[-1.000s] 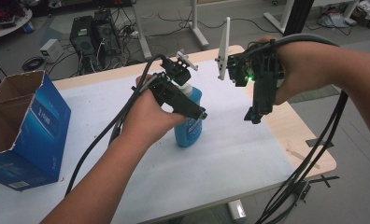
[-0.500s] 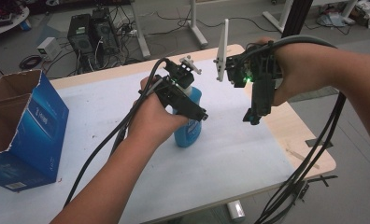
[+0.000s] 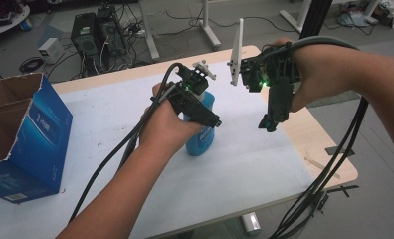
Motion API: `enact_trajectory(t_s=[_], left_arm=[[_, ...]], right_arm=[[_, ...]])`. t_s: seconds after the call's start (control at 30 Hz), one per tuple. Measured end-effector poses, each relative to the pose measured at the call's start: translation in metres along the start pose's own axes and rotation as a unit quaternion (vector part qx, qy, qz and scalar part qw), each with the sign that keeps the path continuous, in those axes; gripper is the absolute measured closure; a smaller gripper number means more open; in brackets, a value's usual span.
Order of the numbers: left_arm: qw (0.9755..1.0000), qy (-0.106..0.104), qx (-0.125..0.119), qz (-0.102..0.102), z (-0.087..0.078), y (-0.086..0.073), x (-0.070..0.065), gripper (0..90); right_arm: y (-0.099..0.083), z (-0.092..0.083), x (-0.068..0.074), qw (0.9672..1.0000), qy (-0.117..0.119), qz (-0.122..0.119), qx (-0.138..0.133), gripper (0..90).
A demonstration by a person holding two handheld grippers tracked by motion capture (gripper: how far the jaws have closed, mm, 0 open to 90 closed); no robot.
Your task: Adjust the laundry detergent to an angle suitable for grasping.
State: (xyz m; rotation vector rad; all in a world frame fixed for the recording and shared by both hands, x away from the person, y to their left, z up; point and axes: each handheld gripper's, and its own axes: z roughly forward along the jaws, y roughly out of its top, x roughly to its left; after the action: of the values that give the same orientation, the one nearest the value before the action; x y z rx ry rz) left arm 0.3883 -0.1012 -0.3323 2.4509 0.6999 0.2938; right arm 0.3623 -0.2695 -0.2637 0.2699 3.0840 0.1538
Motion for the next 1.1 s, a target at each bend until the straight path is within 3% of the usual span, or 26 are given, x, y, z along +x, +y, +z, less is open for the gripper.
enact_trajectory(t_s=[0.4,1.1], left_arm=[[1.0000,0.001,0.001,-0.005,0.0000,0.0002,-0.0013,21.8],[0.9998,-0.007,0.005,-0.018,0.0001,0.0002,-0.0019,28.3]], right_arm=[[-0.0003,0.0007,-0.0001,1.0000,0.000,-0.001,0.000,2.7],[0.0006,0.0017,0.0002,1.0000,0.002,-0.001,0.000,2.7]])
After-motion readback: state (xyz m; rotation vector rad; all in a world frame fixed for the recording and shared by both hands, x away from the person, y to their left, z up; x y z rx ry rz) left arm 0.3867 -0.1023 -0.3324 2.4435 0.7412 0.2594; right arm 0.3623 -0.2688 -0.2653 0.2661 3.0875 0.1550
